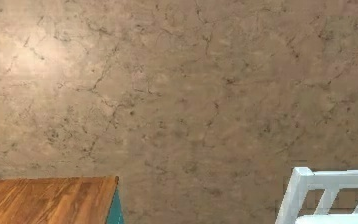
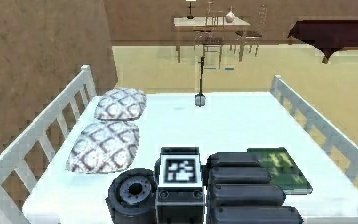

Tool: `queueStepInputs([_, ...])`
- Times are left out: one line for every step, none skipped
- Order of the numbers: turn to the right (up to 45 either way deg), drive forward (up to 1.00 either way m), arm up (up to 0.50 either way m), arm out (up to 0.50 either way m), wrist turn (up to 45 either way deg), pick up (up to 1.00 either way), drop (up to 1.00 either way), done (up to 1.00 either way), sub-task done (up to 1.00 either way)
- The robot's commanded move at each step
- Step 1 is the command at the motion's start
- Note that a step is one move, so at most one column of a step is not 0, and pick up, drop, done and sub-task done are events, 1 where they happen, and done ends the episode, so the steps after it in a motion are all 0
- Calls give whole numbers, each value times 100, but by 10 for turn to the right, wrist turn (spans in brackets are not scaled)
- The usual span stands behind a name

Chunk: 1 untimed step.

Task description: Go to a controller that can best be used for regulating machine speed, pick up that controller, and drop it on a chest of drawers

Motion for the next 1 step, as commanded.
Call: queueStepInputs([-300, 0, 0, 0, 0, 0, 0, 0, 0])
